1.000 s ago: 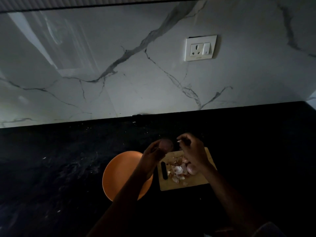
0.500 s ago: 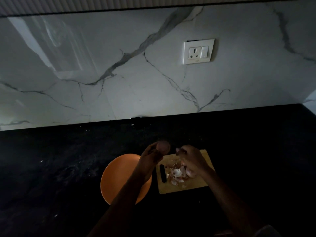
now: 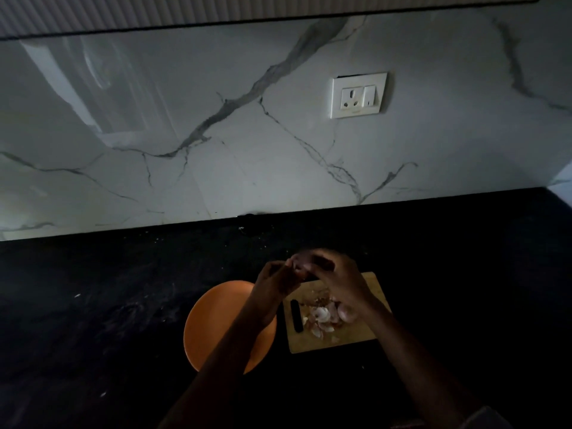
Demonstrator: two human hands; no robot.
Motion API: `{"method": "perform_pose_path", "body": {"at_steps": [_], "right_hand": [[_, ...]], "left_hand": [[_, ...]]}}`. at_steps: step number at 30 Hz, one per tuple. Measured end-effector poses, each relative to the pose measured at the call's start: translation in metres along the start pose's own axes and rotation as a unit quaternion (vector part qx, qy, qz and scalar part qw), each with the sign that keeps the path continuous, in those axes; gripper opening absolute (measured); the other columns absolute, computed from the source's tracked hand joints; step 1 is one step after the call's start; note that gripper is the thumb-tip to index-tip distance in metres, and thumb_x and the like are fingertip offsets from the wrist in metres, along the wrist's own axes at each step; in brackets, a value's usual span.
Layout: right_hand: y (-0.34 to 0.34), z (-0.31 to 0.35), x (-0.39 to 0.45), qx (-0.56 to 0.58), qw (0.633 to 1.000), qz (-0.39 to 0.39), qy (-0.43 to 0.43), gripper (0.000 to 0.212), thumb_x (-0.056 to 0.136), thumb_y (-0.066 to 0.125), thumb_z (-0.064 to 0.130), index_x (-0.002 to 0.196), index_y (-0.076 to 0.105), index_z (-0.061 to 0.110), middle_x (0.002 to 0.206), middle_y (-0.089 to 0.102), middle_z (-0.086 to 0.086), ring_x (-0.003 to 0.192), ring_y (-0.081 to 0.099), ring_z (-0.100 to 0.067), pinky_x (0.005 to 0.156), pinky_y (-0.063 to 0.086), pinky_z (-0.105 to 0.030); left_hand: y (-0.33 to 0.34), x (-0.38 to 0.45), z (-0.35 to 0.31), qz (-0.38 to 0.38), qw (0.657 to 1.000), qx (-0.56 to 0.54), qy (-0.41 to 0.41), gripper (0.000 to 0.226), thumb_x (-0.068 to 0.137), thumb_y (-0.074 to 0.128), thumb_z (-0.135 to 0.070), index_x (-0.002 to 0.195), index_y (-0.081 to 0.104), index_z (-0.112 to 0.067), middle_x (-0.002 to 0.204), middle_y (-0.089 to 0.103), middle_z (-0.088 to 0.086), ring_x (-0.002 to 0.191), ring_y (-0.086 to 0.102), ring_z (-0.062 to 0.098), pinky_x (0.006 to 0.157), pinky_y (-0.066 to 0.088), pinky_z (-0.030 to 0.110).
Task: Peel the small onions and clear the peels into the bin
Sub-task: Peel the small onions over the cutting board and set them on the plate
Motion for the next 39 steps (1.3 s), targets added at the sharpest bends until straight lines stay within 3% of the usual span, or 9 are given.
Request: {"method": "perform_pose_path", "body": {"at_steps": [4, 6, 10, 15, 18, 23, 29, 34, 39], "right_hand": [[-0.004, 0.000, 0.000, 0.011, 1.000, -0.011, 0.006, 0.018, 0.096, 0.066, 0.019, 0.111, 0.073, 0.026, 0.104, 0.071, 0.016, 0.099, 0.064, 0.008, 0.078, 0.046, -0.006], [-0.002, 0.000, 0.000, 0.013, 1.000, -0.008, 0.013, 0.016, 0.098, 0.061, 0.017, 0.106, 0.072, 0.026, 0.101, 0.071, 0.015, 0.097, 0.064, 0.008, 0.076, 0.045, -0.005], [0.003, -0.002, -0.002, 0.029, 0.999, -0.025, 0.032, 0.013, 0.100, 0.059, 0.032, 0.108, 0.070, 0.032, 0.102, 0.070, 0.018, 0.096, 0.063, 0.009, 0.077, 0.049, -0.010], [0.010, -0.005, -0.008, 0.054, 0.998, -0.004, 0.042, 0.034, 0.090, 0.063, 0.061, 0.114, 0.068, 0.037, 0.108, 0.071, 0.016, 0.100, 0.065, 0.005, 0.083, 0.056, -0.022], [0.007, -0.006, -0.006, 0.067, 0.996, -0.018, 0.047, 0.033, 0.089, 0.068, 0.053, 0.114, 0.072, 0.032, 0.106, 0.073, 0.014, 0.100, 0.068, 0.001, 0.082, 0.057, -0.022], [0.003, -0.005, -0.002, -0.002, 0.999, -0.043, 0.022, 0.025, 0.096, 0.066, 0.036, 0.116, 0.075, 0.026, 0.107, 0.072, 0.016, 0.096, 0.062, 0.014, 0.079, 0.045, -0.003], [-0.010, -0.003, 0.002, -0.059, 0.993, -0.098, 0.014, 0.018, 0.099, 0.060, 0.019, 0.103, 0.077, 0.021, 0.093, 0.072, 0.010, 0.088, 0.067, -0.002, 0.068, 0.044, -0.002], [-0.018, -0.008, 0.002, -0.044, 0.996, -0.070, 0.041, 0.018, 0.098, 0.060, 0.019, 0.107, 0.076, 0.021, 0.098, 0.073, 0.009, 0.090, 0.066, -0.001, 0.068, 0.045, -0.003], [-0.018, -0.045, -0.011, -0.101, 0.989, -0.026, 0.109, 0.015, 0.098, 0.061, 0.023, 0.107, 0.073, 0.020, 0.082, 0.069, 0.011, 0.069, 0.062, 0.000, 0.053, 0.042, -0.010]], "left_hand": [[-0.004, 0.005, 0.005, 0.022, 0.999, -0.018, -0.015, 0.029, 0.101, 0.053, -0.021, 0.129, 0.060, -0.024, 0.121, 0.071, 0.000, 0.112, 0.067, 0.019, 0.091, 0.051, 0.030], [-0.001, 0.005, 0.007, 0.035, 0.999, -0.030, -0.019, 0.038, 0.097, 0.057, -0.021, 0.135, 0.055, -0.024, 0.128, 0.068, 0.003, 0.118, 0.065, 0.022, 0.098, 0.050, 0.035], [0.000, 0.003, 0.005, 0.026, 0.998, -0.060, 0.024, 0.049, 0.081, 0.069, -0.018, 0.130, 0.059, -0.015, 0.124, 0.068, 0.012, 0.112, 0.066, 0.026, 0.101, 0.049, 0.042], [-0.009, 0.007, 0.007, -0.020, 0.998, -0.028, 0.056, 0.058, 0.078, 0.081, -0.016, 0.130, 0.058, -0.007, 0.121, 0.069, 0.017, 0.116, 0.064, 0.034, 0.101, 0.050, 0.050], [-0.010, 0.006, 0.004, -0.011, 0.998, -0.012, 0.064, 0.054, 0.083, 0.081, -0.020, 0.130, 0.059, -0.005, 0.123, 0.069, 0.016, 0.116, 0.065, 0.031, 0.097, 0.054, 0.045], [-0.013, 0.004, -0.002, -0.020, 0.997, 0.004, 0.070, 0.027, 0.086, 0.073, -0.007, 0.111, 0.062, -0.006, 0.110, 0.074, 0.010, 0.104, 0.070, 0.024, 0.079, 0.056, 0.030], [-0.009, 0.003, 0.001, -0.019, 0.996, -0.047, 0.078, 0.048, 0.079, 0.076, -0.010, 0.115, 0.050, 0.008, 0.116, 0.069, 0.023, 0.107, 0.067, 0.030, 0.088, 0.057, 0.039], [-0.005, 0.001, 0.002, -0.007, 0.996, -0.049, 0.070, 0.043, 0.077, 0.076, -0.012, 0.116, 0.056, -0.006, 0.110, 0.072, 0.010, 0.105, 0.068, 0.025, 0.081, 0.056, 0.033], [-0.014, 0.004, 0.010, 0.005, 0.998, -0.044, 0.048, 0.055, 0.081, 0.076, -0.016, 0.133, 0.057, -0.011, 0.126, 0.067, 0.011, 0.114, 0.066, 0.023, 0.087, 0.054, 0.035]]}}
Point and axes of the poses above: each hand's wrist, its own x-axis towards the middle knuckle, its own y-axis out of the palm, z = x × y, the point moved 8 cm from there along x, towards the middle knuckle
